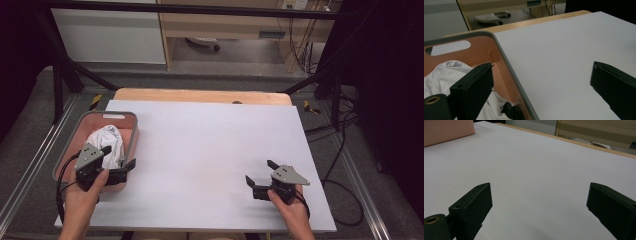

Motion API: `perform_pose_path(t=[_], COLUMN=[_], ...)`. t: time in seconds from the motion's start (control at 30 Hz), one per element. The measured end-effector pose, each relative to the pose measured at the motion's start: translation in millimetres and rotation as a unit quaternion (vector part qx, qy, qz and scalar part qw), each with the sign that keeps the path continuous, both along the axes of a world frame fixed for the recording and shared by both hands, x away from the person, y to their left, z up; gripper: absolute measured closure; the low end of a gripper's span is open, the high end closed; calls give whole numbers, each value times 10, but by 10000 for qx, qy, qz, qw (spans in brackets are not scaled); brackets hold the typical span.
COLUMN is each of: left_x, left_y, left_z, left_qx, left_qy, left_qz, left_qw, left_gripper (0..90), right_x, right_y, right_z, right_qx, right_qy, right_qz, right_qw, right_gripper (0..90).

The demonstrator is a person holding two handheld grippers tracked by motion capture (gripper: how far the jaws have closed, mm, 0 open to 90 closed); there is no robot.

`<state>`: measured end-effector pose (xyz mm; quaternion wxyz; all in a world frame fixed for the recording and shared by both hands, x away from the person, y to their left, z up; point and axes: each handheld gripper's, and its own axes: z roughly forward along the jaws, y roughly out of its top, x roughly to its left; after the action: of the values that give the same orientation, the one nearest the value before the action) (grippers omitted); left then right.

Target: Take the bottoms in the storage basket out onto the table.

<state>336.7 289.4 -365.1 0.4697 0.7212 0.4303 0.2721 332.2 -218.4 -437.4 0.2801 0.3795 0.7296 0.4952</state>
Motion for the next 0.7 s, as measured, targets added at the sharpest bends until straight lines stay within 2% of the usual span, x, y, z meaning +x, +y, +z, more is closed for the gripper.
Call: perform_pose_path(t=[0.13,0.27,0.4,0.47,0.53,0.63,0.7], left_x=[-14,-14,102,179,247,347,381], left_y=[68,102,146,194,228,263,278], left_z=[73,128,128,149,186,253,276], left_qx=[123,75,165,195,359,675,727], left_qy=[-110,-110,14,53,108,84,113], left_qz=[147,206,194,270,330,472,538], left_qw=[9998,9997,9997,9994,9988,9966,9958], left_gripper=[46,47,47,47,48,49,53], right_x=[-6,-34,-11,-2,-9,-34,-48], right_y=[17,36,59,67,72,81,79], right_z=[-11,-11,-29,-33,-30,-17,-6], right_qx=[-88,-92,-119,-126,-124,-166,-152], right_qy=[10,0,24,38,22,-10,-28], right_qz=[35,73,122,135,141,170,154], right_qw=[10000,9999,9999,9998,9998,9997,9998], right_gripper=[65,65,65,65,65,64,63])
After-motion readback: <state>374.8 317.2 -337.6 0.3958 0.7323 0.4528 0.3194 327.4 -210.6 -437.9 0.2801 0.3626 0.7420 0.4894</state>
